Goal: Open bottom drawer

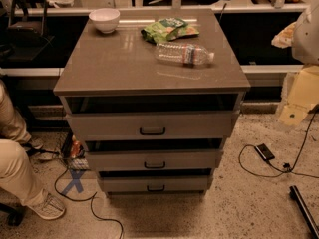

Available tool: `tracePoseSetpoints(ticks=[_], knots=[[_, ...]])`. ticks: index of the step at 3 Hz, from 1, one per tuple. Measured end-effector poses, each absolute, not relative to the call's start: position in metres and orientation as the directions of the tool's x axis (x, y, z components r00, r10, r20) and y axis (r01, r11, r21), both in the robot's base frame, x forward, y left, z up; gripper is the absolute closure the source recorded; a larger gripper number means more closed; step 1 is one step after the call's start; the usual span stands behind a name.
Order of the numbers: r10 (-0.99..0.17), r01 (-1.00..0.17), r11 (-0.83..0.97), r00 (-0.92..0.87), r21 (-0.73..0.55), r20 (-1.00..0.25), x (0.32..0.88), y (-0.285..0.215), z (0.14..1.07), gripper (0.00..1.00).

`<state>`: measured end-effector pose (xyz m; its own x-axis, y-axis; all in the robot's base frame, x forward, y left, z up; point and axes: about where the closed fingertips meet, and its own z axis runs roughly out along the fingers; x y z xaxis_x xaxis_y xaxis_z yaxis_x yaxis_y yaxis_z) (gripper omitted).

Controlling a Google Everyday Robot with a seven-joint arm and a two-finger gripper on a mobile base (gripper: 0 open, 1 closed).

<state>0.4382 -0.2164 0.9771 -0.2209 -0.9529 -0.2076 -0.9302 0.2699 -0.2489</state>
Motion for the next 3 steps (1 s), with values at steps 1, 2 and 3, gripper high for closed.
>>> tracePoseSetpoints(ticks=[1, 2, 3], knots=[[-0.953, -0.930, 0.270, -0.221, -0.249, -0.208, 0.438, -0.216, 0.977, 0.00], [-0.946, -0.941, 0.261, -0.204, -0.217, -0.253, 0.434, -0.213, 0.953, 0.00], [-0.923, -0.956, 0.249, -0.184, -0.158, -0.339, 0.428, -0.193, 0.903, 0.00]])
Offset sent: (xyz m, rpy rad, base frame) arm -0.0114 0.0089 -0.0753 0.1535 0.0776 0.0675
